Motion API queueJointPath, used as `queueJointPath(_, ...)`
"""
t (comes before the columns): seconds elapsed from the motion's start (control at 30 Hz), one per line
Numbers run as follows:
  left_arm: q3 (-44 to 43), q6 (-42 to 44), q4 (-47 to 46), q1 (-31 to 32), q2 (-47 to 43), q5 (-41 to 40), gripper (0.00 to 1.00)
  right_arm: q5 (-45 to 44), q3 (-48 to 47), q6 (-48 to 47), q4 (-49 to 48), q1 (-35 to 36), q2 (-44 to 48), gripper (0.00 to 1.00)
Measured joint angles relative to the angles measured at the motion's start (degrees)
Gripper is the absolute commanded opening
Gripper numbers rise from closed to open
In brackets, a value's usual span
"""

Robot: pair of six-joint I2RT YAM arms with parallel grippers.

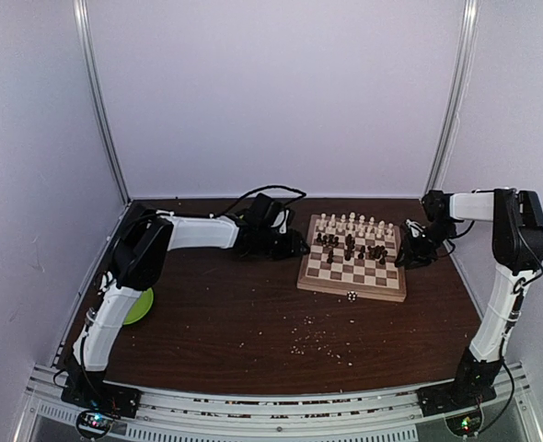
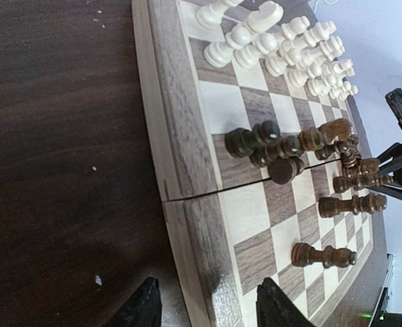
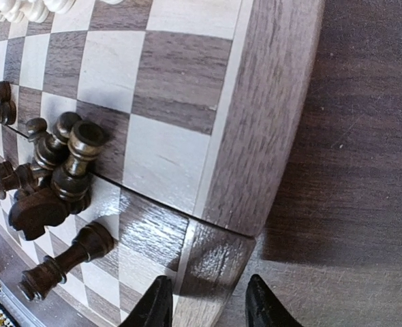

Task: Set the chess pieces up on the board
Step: Move the chessboard to the center of the board.

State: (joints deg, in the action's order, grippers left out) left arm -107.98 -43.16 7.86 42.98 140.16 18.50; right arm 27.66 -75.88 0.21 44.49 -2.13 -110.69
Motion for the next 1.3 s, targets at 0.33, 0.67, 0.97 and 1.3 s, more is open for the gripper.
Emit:
queueJointPath(0.33, -2.3, -0.8, 0.8, 0.9, 1.6, 2.7, 0.39, 1.2, -0.7, -0.3, 1.2, 0.0, -0.6, 0.32)
queueJointPath(0.67, -2.2, -1.1, 1.4, 0.8, 1.6, 2.4, 0.27, 1.5, -1.2, -1.7, 2.5, 0.0, -0.8, 0.25)
queueJointPath(0.97, 2.3, -1.1, -1.6, 0.7, 0.0, 2.4, 0.16, 0.9, -1.0, -2.8, 2.7, 0.6, -0.5, 0.24)
queueJointPath(1.3, 12.6, 0.5, -3.3, 0.7, -6.6, 1.1, 0.16, 4.1, 5.2, -5.0, 3.6, 3.2, 3.3, 0.24)
